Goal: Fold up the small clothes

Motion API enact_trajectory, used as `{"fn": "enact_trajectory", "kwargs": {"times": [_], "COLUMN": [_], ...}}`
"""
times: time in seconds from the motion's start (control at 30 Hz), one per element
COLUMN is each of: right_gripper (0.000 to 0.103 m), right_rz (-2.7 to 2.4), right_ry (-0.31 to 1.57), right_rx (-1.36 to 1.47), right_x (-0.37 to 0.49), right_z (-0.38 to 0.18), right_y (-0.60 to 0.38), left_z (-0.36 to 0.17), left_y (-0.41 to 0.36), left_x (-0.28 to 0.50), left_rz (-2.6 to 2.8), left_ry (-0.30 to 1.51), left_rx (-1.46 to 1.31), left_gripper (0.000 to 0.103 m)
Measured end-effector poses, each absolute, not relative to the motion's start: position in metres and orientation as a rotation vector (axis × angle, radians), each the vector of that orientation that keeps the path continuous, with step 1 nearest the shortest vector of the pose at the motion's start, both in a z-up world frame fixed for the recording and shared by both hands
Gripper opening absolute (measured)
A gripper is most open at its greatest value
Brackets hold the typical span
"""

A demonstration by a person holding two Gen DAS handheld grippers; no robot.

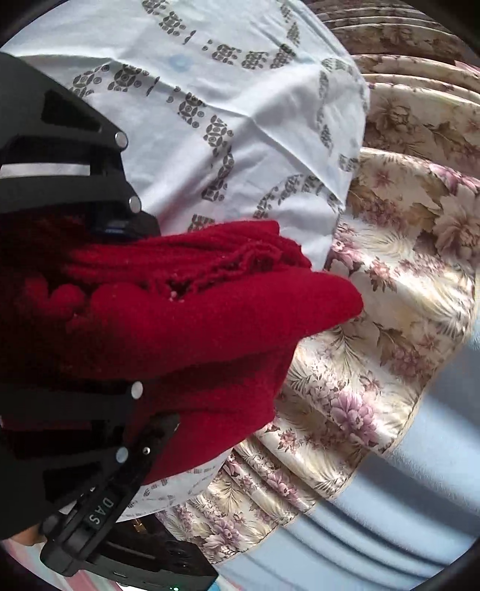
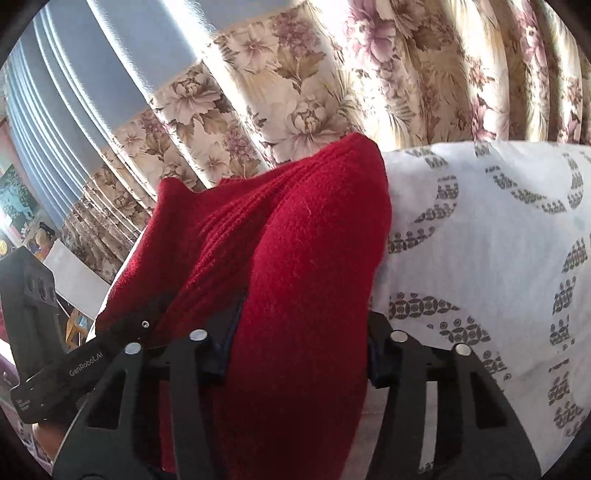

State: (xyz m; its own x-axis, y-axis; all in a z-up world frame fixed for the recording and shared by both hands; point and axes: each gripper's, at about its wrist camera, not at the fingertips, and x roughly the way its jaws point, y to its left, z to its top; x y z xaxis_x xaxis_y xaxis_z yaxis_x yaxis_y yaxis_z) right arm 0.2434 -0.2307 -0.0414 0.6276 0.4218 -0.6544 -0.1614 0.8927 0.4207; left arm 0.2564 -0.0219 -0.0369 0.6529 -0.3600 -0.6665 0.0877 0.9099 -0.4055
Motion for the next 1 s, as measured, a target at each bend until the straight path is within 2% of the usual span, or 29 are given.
{"fn": "enact_trajectory", "kwargs": {"times": [0.17, 0.3, 0.5, 0.6, 0.7, 0.73, 0.8, 0.83, 0.87, 0.93, 1.0], "right_gripper": [0.048, 0.048, 0.048, 0.048, 0.049, 0.052, 0.066, 0.083, 0.098, 0.100, 0.100], "right_rz": [0.362, 0.351, 0.281, 0.239, 0.184, 0.158, 0.110, 0.079, 0.036, -0.013, -0.016], "right_ry": [0.802, 0.719, 0.667, 0.680, 0.751, 0.807, 0.874, 0.850, 0.818, 0.800, 0.802], "right_rx": [0.338, 0.324, 0.220, 0.195, 0.190, 0.179, 0.146, 0.155, 0.158, 0.143, 0.138], "right_x": [0.241, 0.226, 0.203, 0.200, 0.208, 0.212, 0.213, 0.206, 0.198, 0.189, 0.181], "right_z": [-0.026, 0.014, 0.061, 0.058, 0.024, 0.003, -0.026, -0.033, -0.034, -0.035, -0.034], "right_y": [-0.244, -0.276, -0.359, -0.409, -0.452, -0.460, -0.465, -0.469, -0.472, -0.473, -0.470], "left_z": [-0.015, 0.001, 0.027, 0.016, -0.012, -0.020, -0.035, -0.036, -0.037, -0.042, -0.044], "left_y": [-0.043, -0.079, -0.163, -0.215, -0.254, -0.260, -0.266, -0.263, -0.259, -0.250, -0.240], "left_x": [0.250, 0.242, 0.241, 0.248, 0.260, 0.262, 0.263, 0.261, 0.260, 0.260, 0.260], "left_rz": [-0.336, -0.404, -0.508, -0.524, -0.490, -0.465, -0.389, -0.353, -0.321, -0.306, -0.312], "left_ry": [0.785, 0.764, 0.735, 0.753, 0.832, 0.852, 0.869, 0.851, 0.832, 0.831, 0.838], "left_rx": [-0.314, -0.279, -0.287, -0.298, -0.258, -0.243, -0.201, -0.182, -0.164, -0.145, -0.157], "left_gripper": [0.042, 0.042, 0.042, 0.043, 0.043, 0.046, 0.063, 0.082, 0.092, 0.100, 0.102]}}
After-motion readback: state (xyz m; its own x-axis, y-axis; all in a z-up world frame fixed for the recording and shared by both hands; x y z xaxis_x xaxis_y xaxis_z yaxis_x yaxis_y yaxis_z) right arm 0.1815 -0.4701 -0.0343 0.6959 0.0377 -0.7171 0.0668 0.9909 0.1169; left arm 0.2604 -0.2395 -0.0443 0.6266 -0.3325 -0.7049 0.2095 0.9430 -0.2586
